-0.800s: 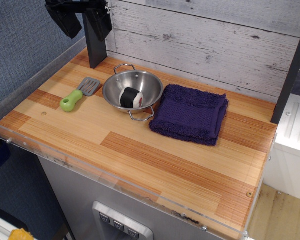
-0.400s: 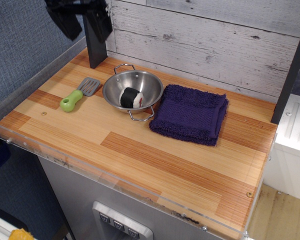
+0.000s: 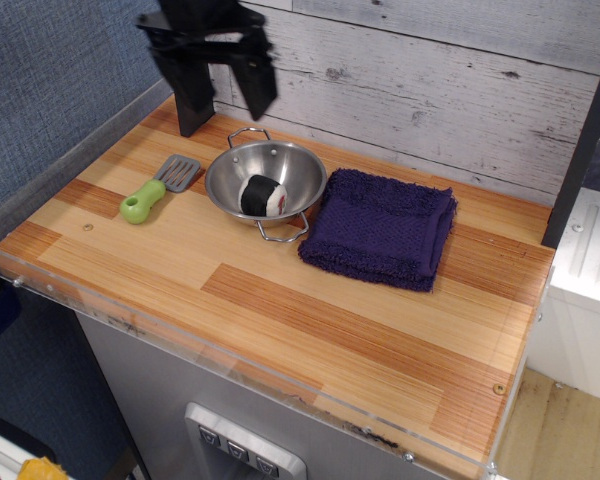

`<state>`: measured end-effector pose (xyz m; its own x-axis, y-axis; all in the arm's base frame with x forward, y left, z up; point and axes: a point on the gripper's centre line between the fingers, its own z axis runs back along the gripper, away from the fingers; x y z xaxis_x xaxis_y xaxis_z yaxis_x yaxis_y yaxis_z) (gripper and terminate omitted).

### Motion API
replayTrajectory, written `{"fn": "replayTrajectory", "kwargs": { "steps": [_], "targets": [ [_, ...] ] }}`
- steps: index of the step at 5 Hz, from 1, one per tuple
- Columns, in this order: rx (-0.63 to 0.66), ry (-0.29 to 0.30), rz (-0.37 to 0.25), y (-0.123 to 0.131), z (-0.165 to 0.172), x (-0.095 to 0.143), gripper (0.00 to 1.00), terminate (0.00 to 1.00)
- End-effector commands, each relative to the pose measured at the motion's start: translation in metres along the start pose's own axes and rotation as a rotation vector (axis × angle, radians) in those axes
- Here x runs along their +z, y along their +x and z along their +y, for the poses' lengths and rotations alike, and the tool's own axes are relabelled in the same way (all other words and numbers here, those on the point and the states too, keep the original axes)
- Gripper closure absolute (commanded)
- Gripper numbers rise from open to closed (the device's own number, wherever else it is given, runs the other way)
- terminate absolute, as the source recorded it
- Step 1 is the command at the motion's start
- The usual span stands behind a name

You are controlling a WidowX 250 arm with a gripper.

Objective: Move black towel to front center of shelf.

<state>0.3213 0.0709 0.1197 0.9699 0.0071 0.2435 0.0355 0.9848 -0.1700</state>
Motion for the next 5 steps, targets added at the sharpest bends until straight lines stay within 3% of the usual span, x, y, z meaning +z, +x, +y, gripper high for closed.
{"fn": "replayTrajectory", "kwargs": {
  "steps": [1, 2, 5],
  "targets": [
    [-0.124, 0.008, -0.051, -0.003, -0.045, -0.008, 0.0, 0.0],
    [-0.204, 0.033, -0.044, -0.004, -0.059, -0.028, 0.0, 0.0],
    [-0.233, 0.041, -0.002, 0.015, -0.079, -0.081, 0.0, 0.0]
  ]
}}
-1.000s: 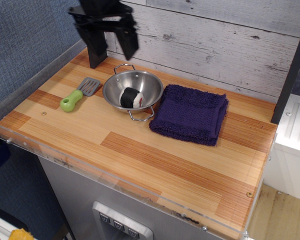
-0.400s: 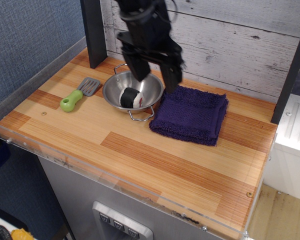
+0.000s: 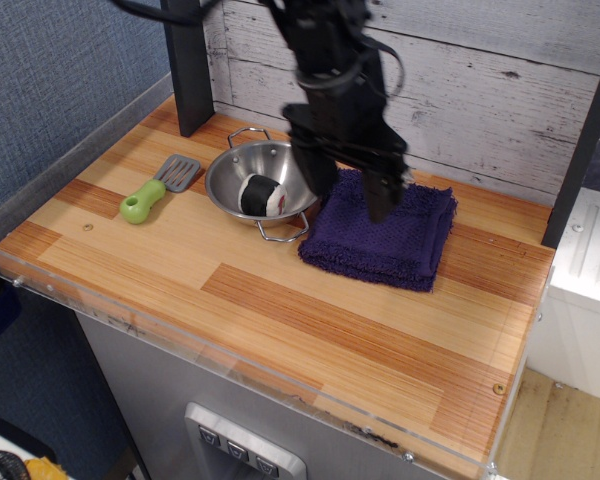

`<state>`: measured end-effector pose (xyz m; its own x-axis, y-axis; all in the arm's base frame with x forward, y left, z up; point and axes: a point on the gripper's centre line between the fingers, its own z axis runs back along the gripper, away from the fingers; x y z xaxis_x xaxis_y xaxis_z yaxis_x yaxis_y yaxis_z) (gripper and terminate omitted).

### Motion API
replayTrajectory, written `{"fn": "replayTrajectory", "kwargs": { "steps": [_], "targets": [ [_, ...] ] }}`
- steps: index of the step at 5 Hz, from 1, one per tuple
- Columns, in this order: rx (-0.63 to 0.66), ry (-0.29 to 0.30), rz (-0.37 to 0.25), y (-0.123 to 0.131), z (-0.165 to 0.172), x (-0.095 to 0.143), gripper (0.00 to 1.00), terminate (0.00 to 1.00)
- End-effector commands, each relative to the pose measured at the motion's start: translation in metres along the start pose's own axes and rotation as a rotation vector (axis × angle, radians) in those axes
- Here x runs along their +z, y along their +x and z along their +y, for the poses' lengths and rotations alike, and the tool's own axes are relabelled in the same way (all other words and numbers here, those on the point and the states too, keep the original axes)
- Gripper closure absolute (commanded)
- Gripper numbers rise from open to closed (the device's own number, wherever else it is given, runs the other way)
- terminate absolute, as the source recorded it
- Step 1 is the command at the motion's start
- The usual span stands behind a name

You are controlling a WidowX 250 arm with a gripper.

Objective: Move black towel to front center of shelf.

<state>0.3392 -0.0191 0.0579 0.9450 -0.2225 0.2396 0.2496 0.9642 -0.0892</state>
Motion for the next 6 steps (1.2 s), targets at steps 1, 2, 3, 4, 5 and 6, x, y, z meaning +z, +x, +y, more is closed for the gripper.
{"fn": "replayTrajectory", "kwargs": {
  "steps": [1, 2, 3, 4, 5, 6],
  "targets": [
    [-0.015, 0.027, -0.026, 0.02, 0.001, -0.017, 0.0, 0.0],
    [-0.021, 0.04, -0.015, 0.018, 0.001, -0.026, 0.0, 0.0],
    [-0.039, 0.062, -0.013, 0.01, 0.001, -0.036, 0.0, 0.0],
    [-0.053, 0.089, -0.005, -0.001, -0.004, -0.037, 0.0, 0.0],
    [-0.08, 0.118, 0.011, -0.012, -0.008, -0.039, 0.0, 0.0],
    [-0.072, 0.099, 0.022, -0.026, -0.011, -0.038, 0.0, 0.0]
  ]
}}
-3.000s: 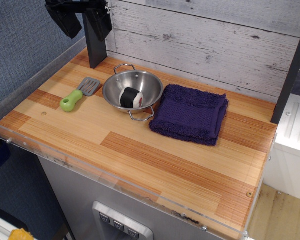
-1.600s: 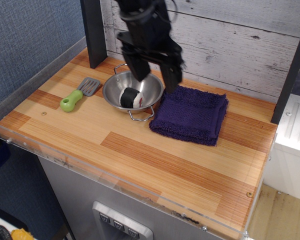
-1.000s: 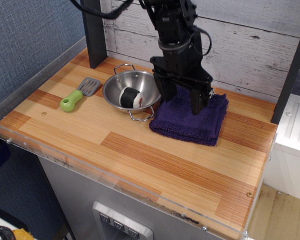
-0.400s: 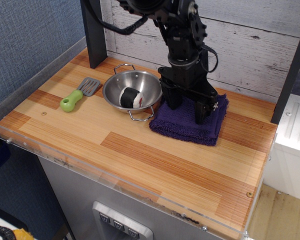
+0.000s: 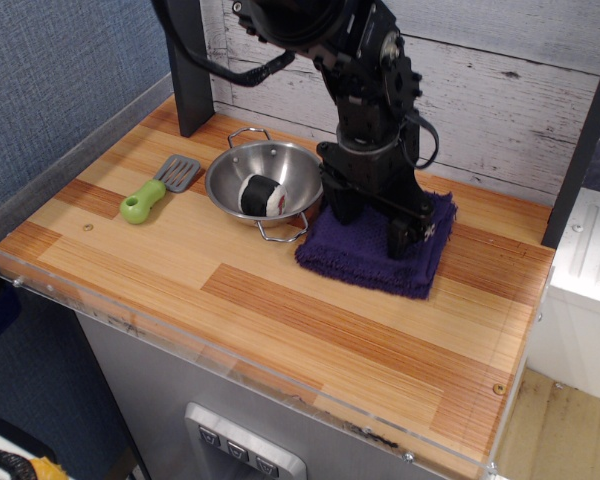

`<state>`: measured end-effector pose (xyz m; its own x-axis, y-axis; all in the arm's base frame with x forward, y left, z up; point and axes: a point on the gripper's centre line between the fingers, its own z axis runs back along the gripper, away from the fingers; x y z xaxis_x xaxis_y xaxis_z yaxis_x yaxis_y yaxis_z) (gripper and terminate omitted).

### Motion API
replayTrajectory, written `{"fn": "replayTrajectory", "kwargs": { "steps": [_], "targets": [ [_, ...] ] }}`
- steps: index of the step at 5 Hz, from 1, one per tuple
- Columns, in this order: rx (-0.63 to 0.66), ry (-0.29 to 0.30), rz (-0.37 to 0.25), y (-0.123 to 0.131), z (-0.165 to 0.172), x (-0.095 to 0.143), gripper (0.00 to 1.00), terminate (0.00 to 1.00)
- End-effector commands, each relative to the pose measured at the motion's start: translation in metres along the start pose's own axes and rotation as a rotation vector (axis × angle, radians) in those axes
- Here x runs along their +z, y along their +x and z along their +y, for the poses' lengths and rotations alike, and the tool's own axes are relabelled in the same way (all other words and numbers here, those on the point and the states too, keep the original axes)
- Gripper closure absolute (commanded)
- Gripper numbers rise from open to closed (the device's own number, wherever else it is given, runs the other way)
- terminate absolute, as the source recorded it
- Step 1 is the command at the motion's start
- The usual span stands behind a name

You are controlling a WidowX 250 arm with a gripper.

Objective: Move black towel to front center of shelf.

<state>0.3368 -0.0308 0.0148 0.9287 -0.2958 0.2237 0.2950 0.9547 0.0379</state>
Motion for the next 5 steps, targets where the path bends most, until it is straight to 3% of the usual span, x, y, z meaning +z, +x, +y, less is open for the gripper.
{"fn": "replayTrajectory", "kwargs": {
  "steps": [1, 5],
  "targets": [
    [-0.011, -0.035, 0.023, -0.027, -0.011, 0.005, 0.0, 0.0],
    [-0.027, -0.026, 0.059, -0.092, -0.012, 0.018, 0.0, 0.0]
  ]
}}
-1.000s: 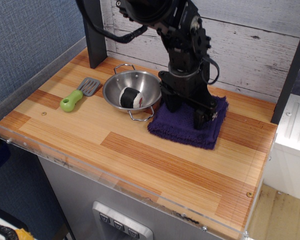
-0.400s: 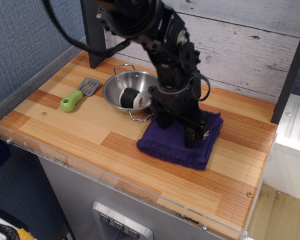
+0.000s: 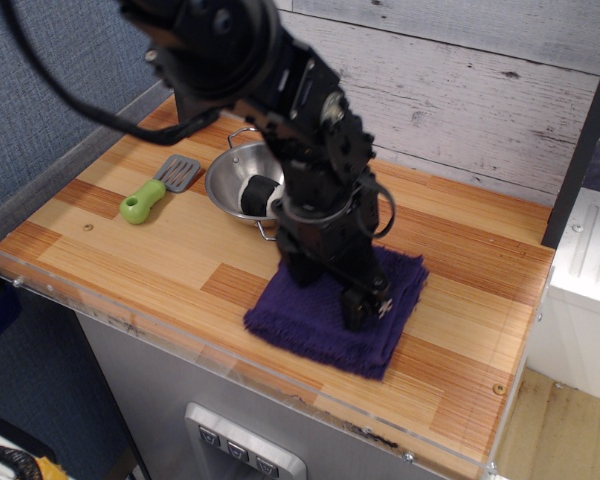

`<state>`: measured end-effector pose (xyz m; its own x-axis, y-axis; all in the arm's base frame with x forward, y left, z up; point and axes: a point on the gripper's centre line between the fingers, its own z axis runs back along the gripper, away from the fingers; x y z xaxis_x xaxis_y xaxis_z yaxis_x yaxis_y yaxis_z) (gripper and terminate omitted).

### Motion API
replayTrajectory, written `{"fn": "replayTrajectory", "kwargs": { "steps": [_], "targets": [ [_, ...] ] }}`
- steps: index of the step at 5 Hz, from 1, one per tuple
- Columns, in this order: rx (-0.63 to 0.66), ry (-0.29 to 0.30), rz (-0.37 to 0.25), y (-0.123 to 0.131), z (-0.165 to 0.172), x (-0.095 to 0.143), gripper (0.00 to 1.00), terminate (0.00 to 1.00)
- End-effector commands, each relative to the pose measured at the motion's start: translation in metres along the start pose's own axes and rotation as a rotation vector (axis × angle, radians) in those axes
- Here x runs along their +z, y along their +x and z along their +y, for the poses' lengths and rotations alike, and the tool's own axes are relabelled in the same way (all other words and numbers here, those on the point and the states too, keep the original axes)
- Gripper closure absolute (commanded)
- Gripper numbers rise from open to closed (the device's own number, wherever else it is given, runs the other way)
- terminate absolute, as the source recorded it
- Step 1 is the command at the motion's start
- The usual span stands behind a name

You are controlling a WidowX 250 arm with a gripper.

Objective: Move black towel to front center of shelf.

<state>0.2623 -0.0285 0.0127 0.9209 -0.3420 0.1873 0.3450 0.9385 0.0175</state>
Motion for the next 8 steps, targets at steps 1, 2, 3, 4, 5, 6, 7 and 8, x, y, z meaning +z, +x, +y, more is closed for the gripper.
{"fn": "replayTrajectory", "kwargs": {
  "steps": [1, 2, 3, 4, 5, 6, 7, 8],
  "targets": [
    [0.066, 0.009, 0.026, -0.041, 0.018, 0.008, 0.0, 0.0],
    [0.103, 0.034, 0.024, -0.044, 0.035, 0.012, 0.0, 0.0],
    [0.153, 0.043, 0.015, -0.043, 0.053, 0.012, 0.0, 0.0],
    [0.179, 0.057, 0.01, -0.039, 0.063, 0.012, 0.0, 0.0],
    [0.183, 0.059, 0.012, -0.04, 0.063, 0.011, 0.0, 0.0],
    [0.177, 0.053, 0.011, -0.04, 0.06, 0.01, 0.0, 0.0],
    [0.199, 0.053, 0.0, -0.039, 0.064, 0.02, 0.0, 0.0],
    [0.2, 0.078, 0.031, -0.037, 0.069, 0.038, 0.0, 0.0]
  ]
}}
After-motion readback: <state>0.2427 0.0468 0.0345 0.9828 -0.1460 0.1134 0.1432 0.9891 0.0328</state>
